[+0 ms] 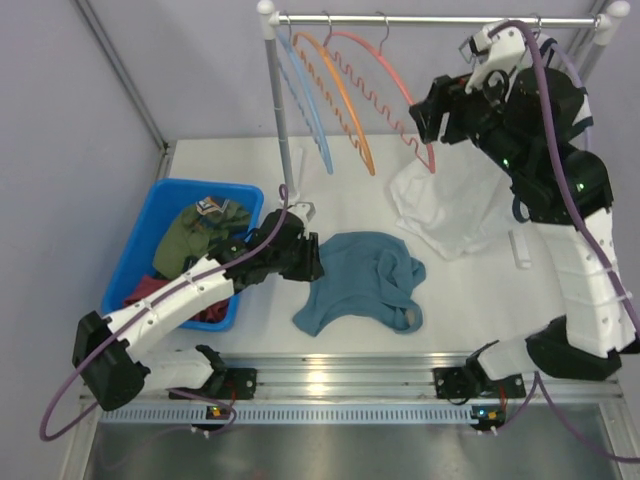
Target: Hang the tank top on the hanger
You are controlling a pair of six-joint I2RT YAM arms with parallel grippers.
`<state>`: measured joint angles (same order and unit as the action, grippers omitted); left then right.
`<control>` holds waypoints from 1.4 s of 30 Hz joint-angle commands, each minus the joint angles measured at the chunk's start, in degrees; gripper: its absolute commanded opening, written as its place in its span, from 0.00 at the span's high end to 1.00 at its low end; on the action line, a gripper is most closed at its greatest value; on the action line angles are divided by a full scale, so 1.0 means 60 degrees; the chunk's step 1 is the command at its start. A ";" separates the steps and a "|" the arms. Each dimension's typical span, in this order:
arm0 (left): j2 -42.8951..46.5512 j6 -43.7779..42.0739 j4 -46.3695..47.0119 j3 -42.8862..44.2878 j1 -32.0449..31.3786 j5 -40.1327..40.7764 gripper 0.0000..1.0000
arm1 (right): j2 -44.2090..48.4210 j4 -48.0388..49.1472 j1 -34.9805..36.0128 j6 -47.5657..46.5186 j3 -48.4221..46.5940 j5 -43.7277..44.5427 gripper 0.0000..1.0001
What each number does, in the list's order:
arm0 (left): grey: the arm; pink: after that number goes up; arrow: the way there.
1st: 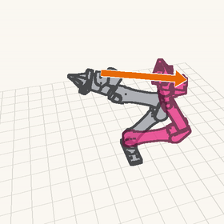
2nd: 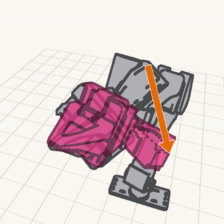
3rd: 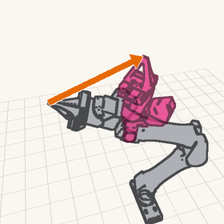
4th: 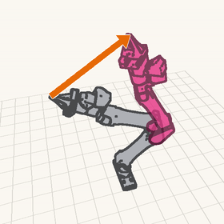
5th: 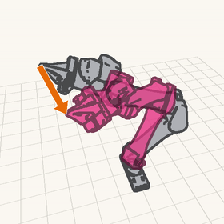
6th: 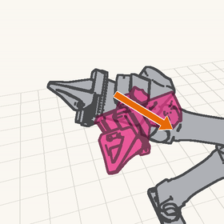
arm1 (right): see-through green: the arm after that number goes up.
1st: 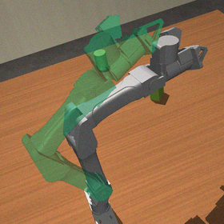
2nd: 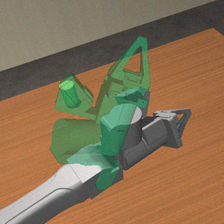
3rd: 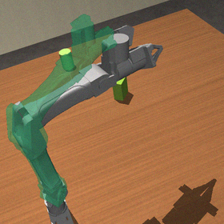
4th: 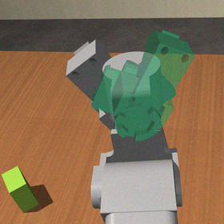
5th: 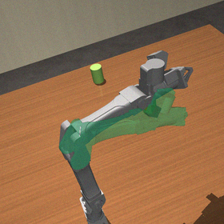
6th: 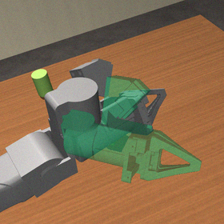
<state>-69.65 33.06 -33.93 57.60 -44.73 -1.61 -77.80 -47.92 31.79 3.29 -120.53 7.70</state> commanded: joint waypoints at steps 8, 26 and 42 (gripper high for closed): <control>0.0387 -0.0309 -0.0013 0.0272 -0.0001 -0.0143 0.60 | -0.2588 -0.0012 -0.1475 -0.1002 -0.2383 -0.2646 0.33; 0.0431 -0.0251 0.0016 0.0184 -0.0001 -0.0084 0.60 | -0.3176 -0.0289 -0.1402 -0.1251 -0.1840 -0.2735 0.49; 0.0402 -0.0207 -0.0043 0.0141 -0.0001 0.0004 0.60 | -0.3425 -0.0363 -0.1270 -0.1412 -0.1914 -0.2237 0.53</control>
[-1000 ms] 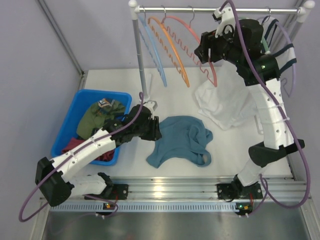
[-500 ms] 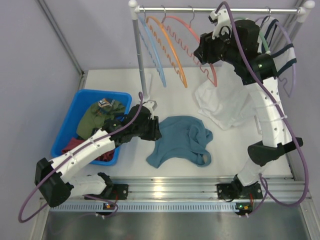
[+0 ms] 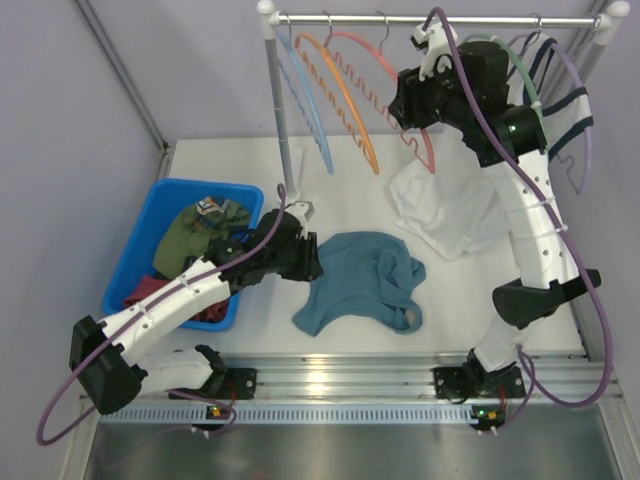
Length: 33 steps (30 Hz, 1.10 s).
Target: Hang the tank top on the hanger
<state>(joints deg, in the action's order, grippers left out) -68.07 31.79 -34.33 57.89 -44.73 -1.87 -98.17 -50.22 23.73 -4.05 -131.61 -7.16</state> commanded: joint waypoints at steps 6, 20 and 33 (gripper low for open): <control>0.0067 -0.0010 0.0037 0.0108 -0.0001 0.0048 0.60 | -0.0074 0.0005 0.0118 -0.0232 -0.0081 0.0314 0.55; 0.0022 -0.0011 0.0082 0.0108 -0.0001 0.0019 0.60 | -0.0220 -0.0010 0.0323 -0.0364 -0.0169 0.1002 0.67; -0.0124 0.0004 0.0169 0.0122 -0.0001 -0.0026 0.61 | 0.0013 0.0371 0.0543 -0.0364 -0.0097 0.1983 1.00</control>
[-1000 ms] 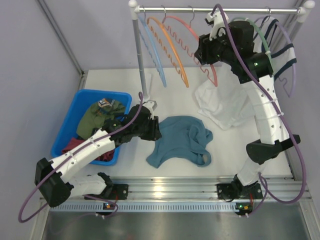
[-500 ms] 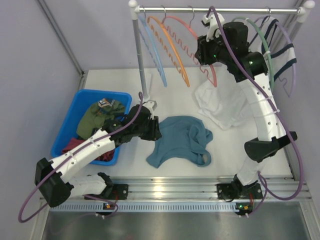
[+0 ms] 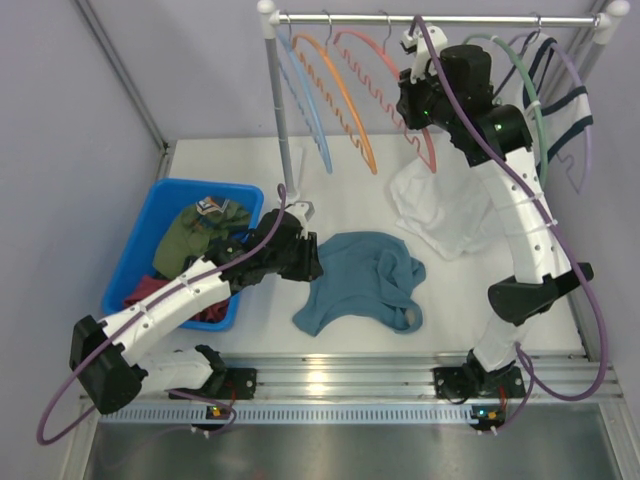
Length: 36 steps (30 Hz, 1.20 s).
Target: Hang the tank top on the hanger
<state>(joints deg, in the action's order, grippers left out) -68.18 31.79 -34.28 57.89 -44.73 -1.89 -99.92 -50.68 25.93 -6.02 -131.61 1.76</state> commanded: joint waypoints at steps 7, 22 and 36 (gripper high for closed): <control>-0.0106 0.0004 0.0162 0.0137 -0.0001 -0.0022 0.61 | 0.0656 0.1048 0.0190 0.0037 0.0255 0.0644 1.00; -0.0135 -0.0010 0.0162 0.0137 -0.0001 -0.0007 0.61 | 0.1096 0.1854 0.0190 0.0213 0.0753 0.0747 1.00; -0.0135 -0.0025 0.0191 0.0122 0.0013 -0.0051 0.61 | 0.1404 0.2132 0.0189 0.0256 0.1017 0.0732 1.00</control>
<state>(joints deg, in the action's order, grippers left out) -68.90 31.79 -34.28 57.89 -44.73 -1.91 -94.63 -44.01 26.26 -4.91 -124.90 5.93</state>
